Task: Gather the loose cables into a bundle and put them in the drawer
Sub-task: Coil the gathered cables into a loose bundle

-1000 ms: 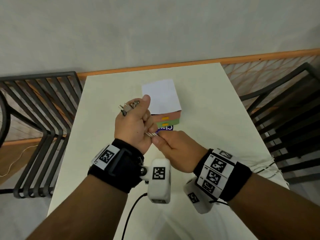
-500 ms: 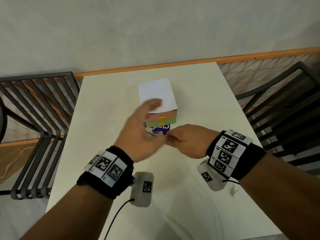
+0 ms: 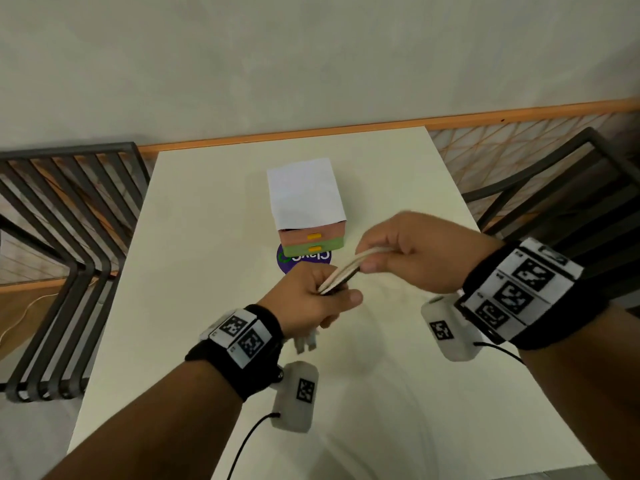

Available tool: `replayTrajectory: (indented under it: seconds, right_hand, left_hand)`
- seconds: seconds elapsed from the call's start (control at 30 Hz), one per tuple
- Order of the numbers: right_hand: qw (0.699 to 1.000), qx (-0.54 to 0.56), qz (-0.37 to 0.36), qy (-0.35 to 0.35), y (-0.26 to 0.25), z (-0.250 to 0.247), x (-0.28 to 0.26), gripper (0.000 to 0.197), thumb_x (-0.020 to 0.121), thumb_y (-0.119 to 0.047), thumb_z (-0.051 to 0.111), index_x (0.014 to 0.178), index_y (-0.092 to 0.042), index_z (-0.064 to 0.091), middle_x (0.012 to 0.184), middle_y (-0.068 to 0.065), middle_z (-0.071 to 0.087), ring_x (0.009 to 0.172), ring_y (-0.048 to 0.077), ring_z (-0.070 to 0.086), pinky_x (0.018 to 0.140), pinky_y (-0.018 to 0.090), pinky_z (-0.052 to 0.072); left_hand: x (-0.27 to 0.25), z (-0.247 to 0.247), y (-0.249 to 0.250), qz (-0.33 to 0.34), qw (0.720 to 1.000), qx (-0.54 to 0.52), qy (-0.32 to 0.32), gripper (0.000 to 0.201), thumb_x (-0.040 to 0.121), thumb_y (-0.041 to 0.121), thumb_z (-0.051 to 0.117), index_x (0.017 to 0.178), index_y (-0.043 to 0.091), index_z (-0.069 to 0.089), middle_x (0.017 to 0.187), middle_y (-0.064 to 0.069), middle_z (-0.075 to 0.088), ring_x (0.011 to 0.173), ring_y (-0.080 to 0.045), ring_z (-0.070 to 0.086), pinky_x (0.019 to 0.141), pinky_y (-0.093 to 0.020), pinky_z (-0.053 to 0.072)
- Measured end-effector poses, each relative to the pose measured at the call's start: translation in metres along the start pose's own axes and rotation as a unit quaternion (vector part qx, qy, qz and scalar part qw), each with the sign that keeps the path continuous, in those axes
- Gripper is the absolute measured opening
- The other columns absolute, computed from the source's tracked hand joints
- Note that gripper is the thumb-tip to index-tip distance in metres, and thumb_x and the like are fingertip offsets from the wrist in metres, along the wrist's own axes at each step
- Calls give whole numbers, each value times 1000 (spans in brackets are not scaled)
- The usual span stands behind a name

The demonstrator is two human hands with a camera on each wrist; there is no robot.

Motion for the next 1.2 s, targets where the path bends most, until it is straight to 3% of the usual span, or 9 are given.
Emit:
replayTrajectory:
  seconds: [0.17, 0.27, 0.43, 0.53, 0.63, 0.87, 0.97, 1.07, 1.2]
  right_hand:
    - [971, 192, -18, 140, 8, -6, 28, 19, 96, -5, 53, 87, 8, 62, 77, 23, 63, 67, 25, 58, 67, 20, 44]
    - [958, 262, 24, 113, 19, 32, 34, 24, 87, 1, 42, 77, -12, 60, 67, 5, 53, 66, 21, 49, 68, 28, 43]
    - [996, 50, 36, 63, 14, 66, 35, 23, 95, -4, 41, 114, -4, 54, 93, 10, 65, 87, 21, 61, 81, 36, 54]
    - [996, 39, 77, 1, 20, 66, 36, 23, 93, -1, 38, 80, -13, 52, 71, 4, 55, 61, 13, 47, 54, 9, 44]
    - [994, 22, 101, -17, 23, 67, 32, 30, 98, -5, 32, 73, -14, 45, 62, -1, 41, 52, 8, 35, 38, 10, 34]
    - [989, 11, 124, -76, 31, 85, 34, 29, 97, -4, 37, 112, 5, 60, 115, 21, 61, 92, 30, 55, 88, 35, 46]
    - [985, -17, 110, -133, 29, 91, 29, 32, 102, -15, 37, 117, -3, 62, 119, 14, 63, 107, 29, 58, 96, 40, 44]
    - [981, -47, 72, -174, 24, 82, 22, 27, 100, -24, 45, 107, -10, 66, 100, 0, 64, 95, 15, 59, 88, 31, 47]
    - [991, 4, 19, -135, 7, 35, 12, 18, 95, -19, 57, 91, -10, 72, 64, -17, 60, 60, -5, 54, 61, 13, 39]
  left_hand:
    - [0, 9, 50, 48, 977, -208, 21, 14, 80, 18, 61, 80, 5, 67, 40, -5, 40, 31, -11, 29, 40, -12, 24]
    - [4, 3, 61, 45, 975, -213, 55, 37, 77, 14, 56, 111, 10, 70, 43, -6, 43, 35, -10, 31, 41, -13, 22]
    - [18, -7, 53, 39, 986, -97, 133, 49, 96, 31, 59, 113, -14, 60, 107, -24, 72, 89, -13, 73, 76, -27, 51]
    - [19, -14, 53, 52, 978, -70, 190, 14, 100, 17, 58, 104, 21, 71, 103, -6, 78, 60, -19, 68, 67, -27, 52]
    - [25, -17, 46, 51, 968, -112, 219, 28, 98, 4, 59, 124, 13, 66, 119, -9, 73, 67, -13, 74, 63, -25, 58]
    - [36, -16, 35, 47, 975, 42, 211, 56, 97, 15, 63, 148, 14, 41, 131, 8, 60, 88, 29, 53, 91, 2, 37]
    - [42, -14, 28, 25, 964, 205, 169, 49, 96, 28, 64, 138, 7, 51, 127, 8, 61, 103, 6, 56, 91, -7, 33]
    - [37, -10, 23, 25, 959, 249, 132, 24, 100, 30, 57, 100, 6, 58, 84, 3, 63, 64, 8, 59, 56, -12, 42]
    - [21, -4, 23, 69, 979, 173, 87, 76, 92, 71, 26, 73, 5, 59, 55, -2, 63, 48, -9, 63, 50, -31, 48]
Point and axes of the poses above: each hand's wrist, its own x-axis towards the middle knuckle, its own z-axis out of the palm, y = z × x, the point moved 7 cm from there along x, towards the middle knuckle
